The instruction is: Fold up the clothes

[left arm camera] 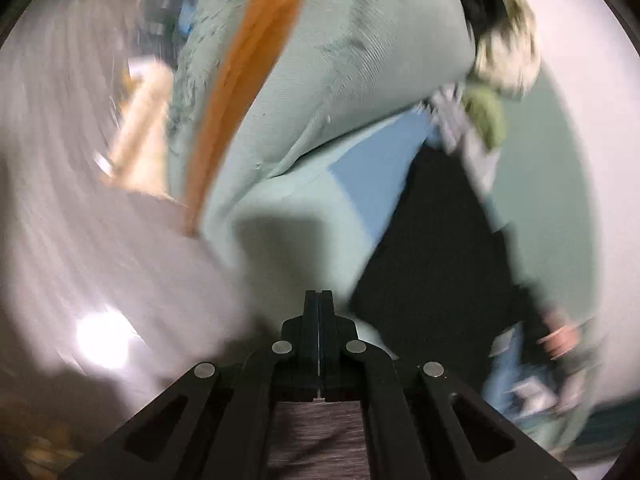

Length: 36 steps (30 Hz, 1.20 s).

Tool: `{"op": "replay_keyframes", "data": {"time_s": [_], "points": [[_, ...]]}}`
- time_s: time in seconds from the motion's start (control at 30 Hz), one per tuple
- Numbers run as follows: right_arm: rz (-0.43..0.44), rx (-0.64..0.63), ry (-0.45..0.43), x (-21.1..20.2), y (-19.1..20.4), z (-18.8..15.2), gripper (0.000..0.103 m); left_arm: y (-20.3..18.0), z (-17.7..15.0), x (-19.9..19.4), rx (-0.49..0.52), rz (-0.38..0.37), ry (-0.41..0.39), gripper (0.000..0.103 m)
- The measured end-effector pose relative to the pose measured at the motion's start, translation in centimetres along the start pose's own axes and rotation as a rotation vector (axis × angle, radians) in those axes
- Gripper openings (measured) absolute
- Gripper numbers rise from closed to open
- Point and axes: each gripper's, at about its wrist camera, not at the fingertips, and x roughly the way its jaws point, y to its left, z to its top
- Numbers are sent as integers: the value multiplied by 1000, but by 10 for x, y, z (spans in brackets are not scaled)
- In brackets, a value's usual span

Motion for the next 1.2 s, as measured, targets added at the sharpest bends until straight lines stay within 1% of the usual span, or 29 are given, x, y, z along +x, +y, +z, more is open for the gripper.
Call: {"op": "replay_keyframes", "data": {"time_s": [0.07,0.13,0.17,0.2,0.23,0.27,0.33,0.37,0.4,0.47,0.53,0.57,0.6,0.63,0.67,0.7,0.77,0.8,0.83,0.87,0.9,0.93,1.0,1.07,1.17,1.2], "points": [[-1,-51,54,-7,0,4,7,-15,0,1,71,-5,1,0],[30,-93,78,-19,-7,11,9,-27,-3,-3,138,-9,1,3],[44,-107,74,-25,-12,17,17,-38,3,2,171,9,7,14],[41,-98,48,-31,-19,27,39,-51,10,11,194,33,19,43],[21,-76,8,-39,-29,40,48,-59,15,17,205,47,28,57],[0,-47,-33,-46,-38,55,55,-76,23,29,223,54,36,69],[-13,11,-94,-52,-55,87,55,-101,35,50,268,66,47,69],[-12,34,-117,-50,-59,108,56,-122,41,64,309,87,56,69],[-9,55,-136,-44,-57,137,56,-139,44,74,342,94,62,69],[3,77,-153,-31,-60,183,56,-178,49,99,441,82,86,69],[-2,62,-163,-18,-65,229,56,-214,47,121,552,81,84,69],[-10,52,-171,-11,-66,246,56,-232,46,131,608,81,82,69],[-24,43,-181,-3,-63,256,62,-246,46,143,652,96,85,69],[-42,32,-185,6,-58,269,67,-258,43,159,696,131,96,69],[-61,22,-189,15,-52,282,72,-262,42,174,717,169,111,69],[-86,11,-190,25,-48,292,73,-261,39,188,724,213,140,69],[-127,-26,-176,48,-40,307,75,-251,31,217,730,289,194,70],[-135,-38,-163,60,-33,312,80,-248,27,216,746,265,152,77],[-143,-46,-141,73,-27,316,82,-247,23,213,763,245,131,78],[-160,-46,-102,87,-27,318,81,-245,20,210,789,238,117,78],[-197,-39,-58,100,-28,317,75,-242,20,207,791,234,123,78],[-218,-24,-43,110,-32,314,73,-240,21,204,788,230,131,78],[-182,30,-96,106,-50,305,66,-233,25,198,763,243,143,78],[-171,69,-102,98,-64,298,63,-222,26,191,749,261,139,78],[-158,51,-91,81,-70,294,61,-215,25,180,736,260,141,78],[-149,28,-107,71,-69,298,61,-213,25,177,732,259,142,78]]}}
